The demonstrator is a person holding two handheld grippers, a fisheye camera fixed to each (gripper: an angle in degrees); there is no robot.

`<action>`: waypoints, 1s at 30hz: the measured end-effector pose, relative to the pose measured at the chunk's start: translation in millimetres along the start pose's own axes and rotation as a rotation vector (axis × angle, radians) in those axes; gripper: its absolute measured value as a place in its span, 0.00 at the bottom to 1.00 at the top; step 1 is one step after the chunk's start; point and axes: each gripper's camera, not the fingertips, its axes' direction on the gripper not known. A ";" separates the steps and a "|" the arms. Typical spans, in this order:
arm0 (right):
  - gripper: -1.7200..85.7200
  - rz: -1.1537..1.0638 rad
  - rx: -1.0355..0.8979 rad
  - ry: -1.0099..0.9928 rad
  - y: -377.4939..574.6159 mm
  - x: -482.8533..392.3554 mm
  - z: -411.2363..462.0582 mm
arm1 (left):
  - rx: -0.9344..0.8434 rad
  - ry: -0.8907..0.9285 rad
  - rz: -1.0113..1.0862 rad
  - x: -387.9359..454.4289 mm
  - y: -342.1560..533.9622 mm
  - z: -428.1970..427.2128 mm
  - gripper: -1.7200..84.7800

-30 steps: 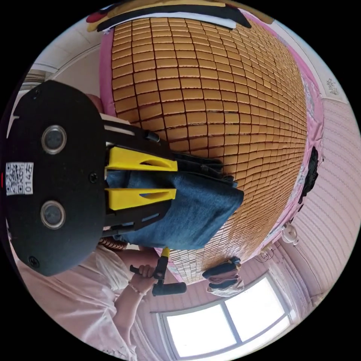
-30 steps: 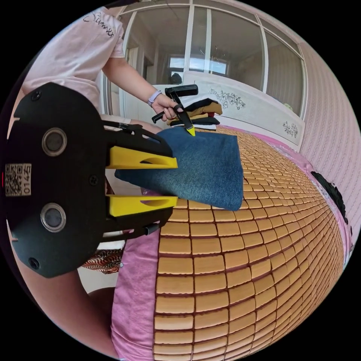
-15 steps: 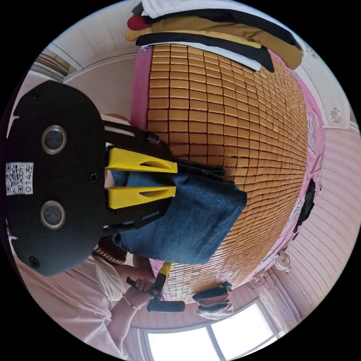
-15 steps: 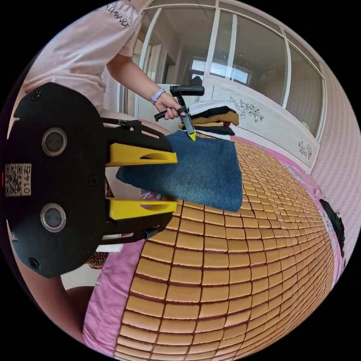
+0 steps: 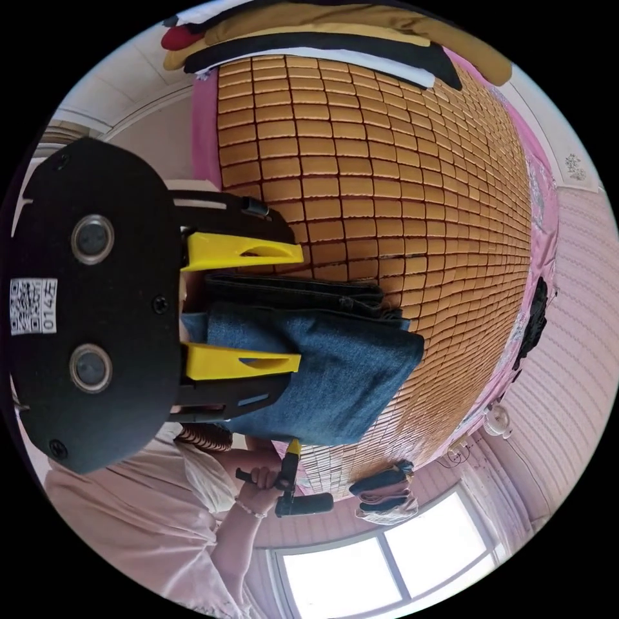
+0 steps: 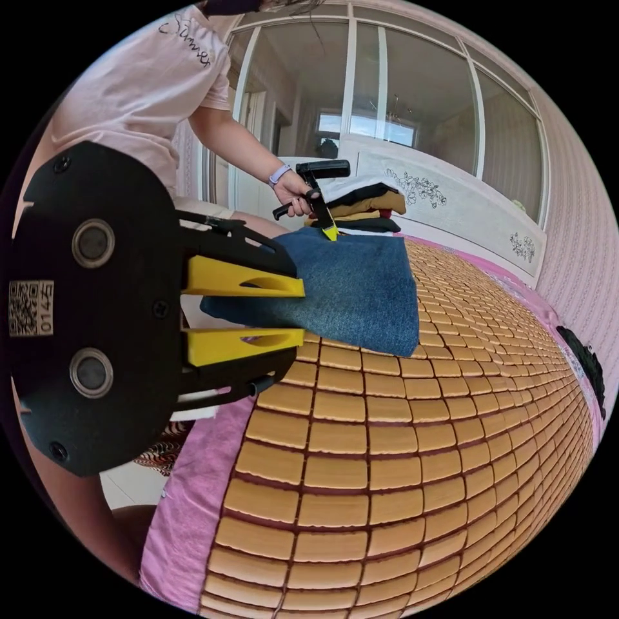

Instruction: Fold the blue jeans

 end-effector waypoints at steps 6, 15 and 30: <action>0.12 -0.002 0.037 0.026 6.3 -19.1 10.2 | 0.001 0.075 0.057 -6.9 5.0 10.3 0.19; 0.05 -0.195 -0.035 0.059 -3.1 -89.6 7.3 | 0.009 0.088 -0.020 -10.6 35.0 -0.2 0.11; 0.03 -1.218 -0.260 0.112 2.4 -430.9 71.7 | 0.543 0.325 -0.406 -57.8 171.5 -75.1 0.07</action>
